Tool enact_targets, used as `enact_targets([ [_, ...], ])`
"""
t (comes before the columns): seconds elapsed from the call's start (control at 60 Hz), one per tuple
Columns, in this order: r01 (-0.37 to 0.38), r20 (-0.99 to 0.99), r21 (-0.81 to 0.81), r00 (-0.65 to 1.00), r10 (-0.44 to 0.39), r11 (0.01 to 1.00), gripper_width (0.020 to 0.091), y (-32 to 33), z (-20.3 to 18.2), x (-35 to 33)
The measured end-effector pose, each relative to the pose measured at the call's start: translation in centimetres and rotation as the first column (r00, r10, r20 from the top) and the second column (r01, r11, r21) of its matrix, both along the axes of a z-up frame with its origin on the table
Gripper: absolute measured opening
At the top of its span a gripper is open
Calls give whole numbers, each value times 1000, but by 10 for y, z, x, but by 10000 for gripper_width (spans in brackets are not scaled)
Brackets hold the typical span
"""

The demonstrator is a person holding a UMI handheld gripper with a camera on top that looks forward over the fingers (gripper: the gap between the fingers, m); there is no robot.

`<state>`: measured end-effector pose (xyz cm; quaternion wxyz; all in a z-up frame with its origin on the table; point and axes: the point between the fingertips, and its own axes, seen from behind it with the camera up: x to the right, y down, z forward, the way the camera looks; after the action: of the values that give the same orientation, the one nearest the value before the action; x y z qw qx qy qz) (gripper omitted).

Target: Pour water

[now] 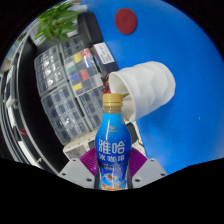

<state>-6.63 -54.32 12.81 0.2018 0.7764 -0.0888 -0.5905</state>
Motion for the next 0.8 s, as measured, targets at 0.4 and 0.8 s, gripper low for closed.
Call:
enact_targets([
  [0.4, -115, -16, 430, 991, 135, 895, 375, 29, 28, 8],
  [0.8, 11, 22, 985, 982, 186, -173, 379, 195, 104, -14],
])
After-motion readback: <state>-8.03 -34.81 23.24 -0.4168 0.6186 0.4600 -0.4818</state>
